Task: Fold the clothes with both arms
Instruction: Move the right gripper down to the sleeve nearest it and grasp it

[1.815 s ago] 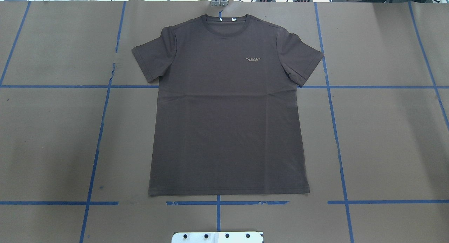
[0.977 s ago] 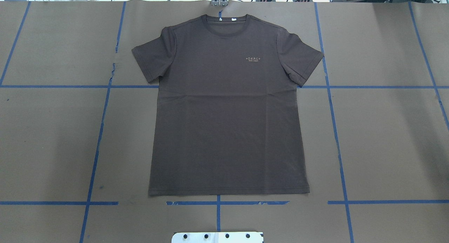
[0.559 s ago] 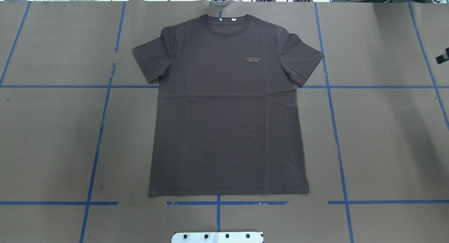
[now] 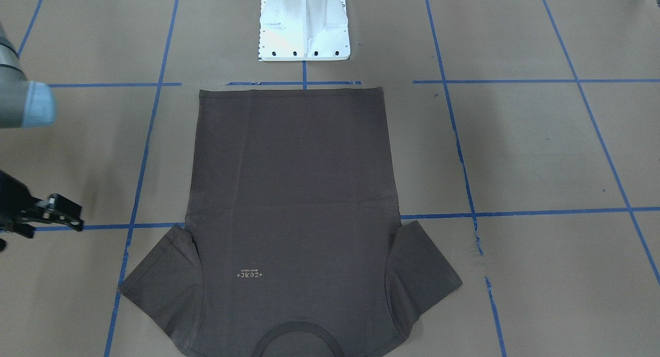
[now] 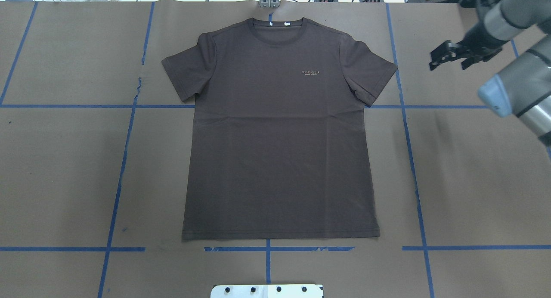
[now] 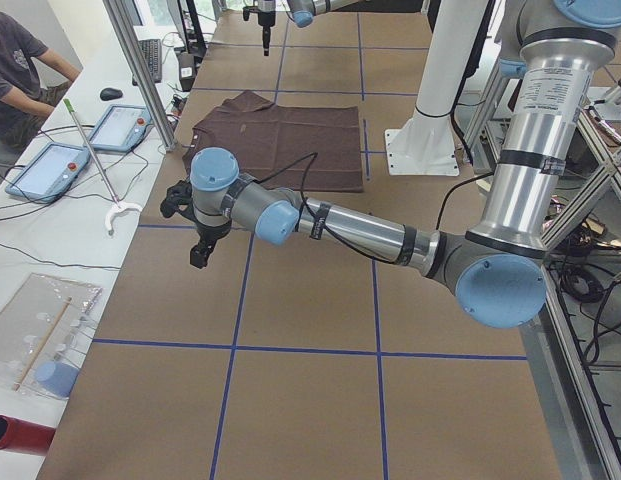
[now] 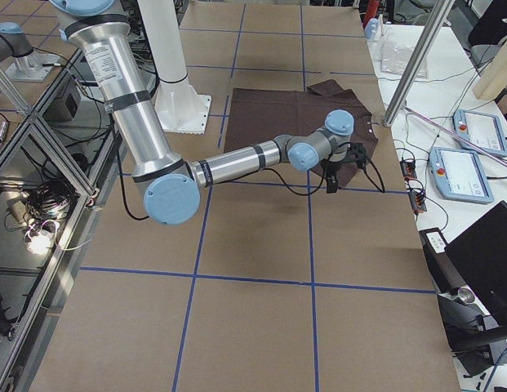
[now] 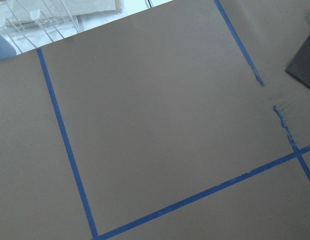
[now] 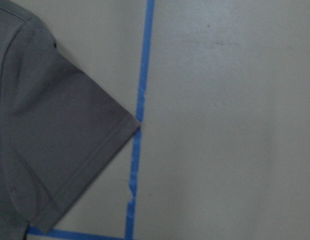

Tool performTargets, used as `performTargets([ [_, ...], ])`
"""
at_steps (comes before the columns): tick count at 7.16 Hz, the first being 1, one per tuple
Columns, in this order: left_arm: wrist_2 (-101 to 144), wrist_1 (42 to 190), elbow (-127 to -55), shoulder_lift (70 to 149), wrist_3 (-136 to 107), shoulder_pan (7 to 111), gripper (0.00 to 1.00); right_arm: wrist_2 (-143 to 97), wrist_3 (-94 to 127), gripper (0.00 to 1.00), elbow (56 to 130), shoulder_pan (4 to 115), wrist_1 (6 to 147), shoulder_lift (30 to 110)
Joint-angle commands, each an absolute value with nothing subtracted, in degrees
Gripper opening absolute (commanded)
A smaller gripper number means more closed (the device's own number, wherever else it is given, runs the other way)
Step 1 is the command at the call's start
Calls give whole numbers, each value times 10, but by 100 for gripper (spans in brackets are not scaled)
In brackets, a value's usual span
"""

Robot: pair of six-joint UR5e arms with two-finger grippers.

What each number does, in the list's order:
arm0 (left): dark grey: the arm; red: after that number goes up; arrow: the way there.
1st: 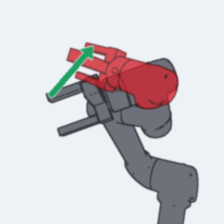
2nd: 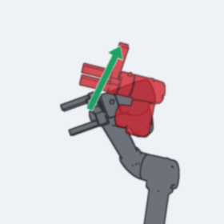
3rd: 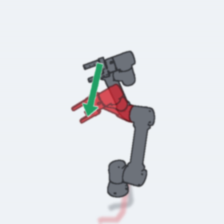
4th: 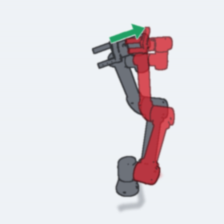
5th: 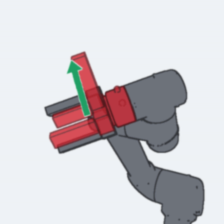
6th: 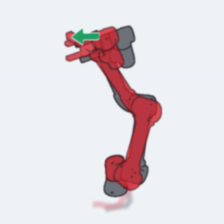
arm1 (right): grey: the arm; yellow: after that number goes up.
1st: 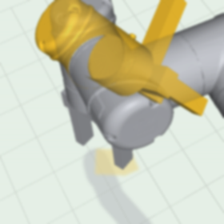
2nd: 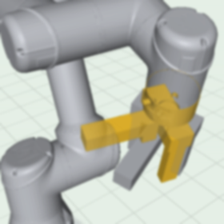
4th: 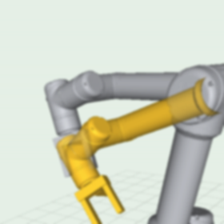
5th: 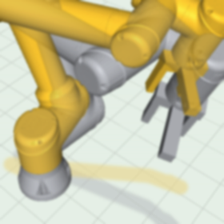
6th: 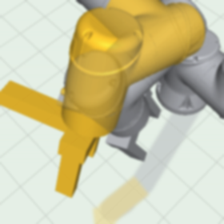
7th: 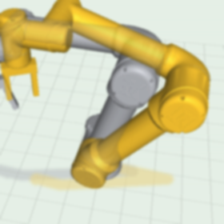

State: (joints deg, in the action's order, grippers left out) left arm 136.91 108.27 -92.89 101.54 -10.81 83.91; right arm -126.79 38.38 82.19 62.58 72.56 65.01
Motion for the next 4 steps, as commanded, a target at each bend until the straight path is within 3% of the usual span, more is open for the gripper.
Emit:
performTargets([
  [1, 1368, 1109, -926, 1019, -148, 837, 100, -1221, 505, 100, 688, 589, 581, 571],
  [2, 1367, 1109, -925, 1023, -149, 837, 100, -1210, 515, 100, 607, 587, 511, 544],
  [4, 1366, 1109, -925, 1024, -150, 837, 100, -1174, 515, 100, 578, 573, 511, 533],
])
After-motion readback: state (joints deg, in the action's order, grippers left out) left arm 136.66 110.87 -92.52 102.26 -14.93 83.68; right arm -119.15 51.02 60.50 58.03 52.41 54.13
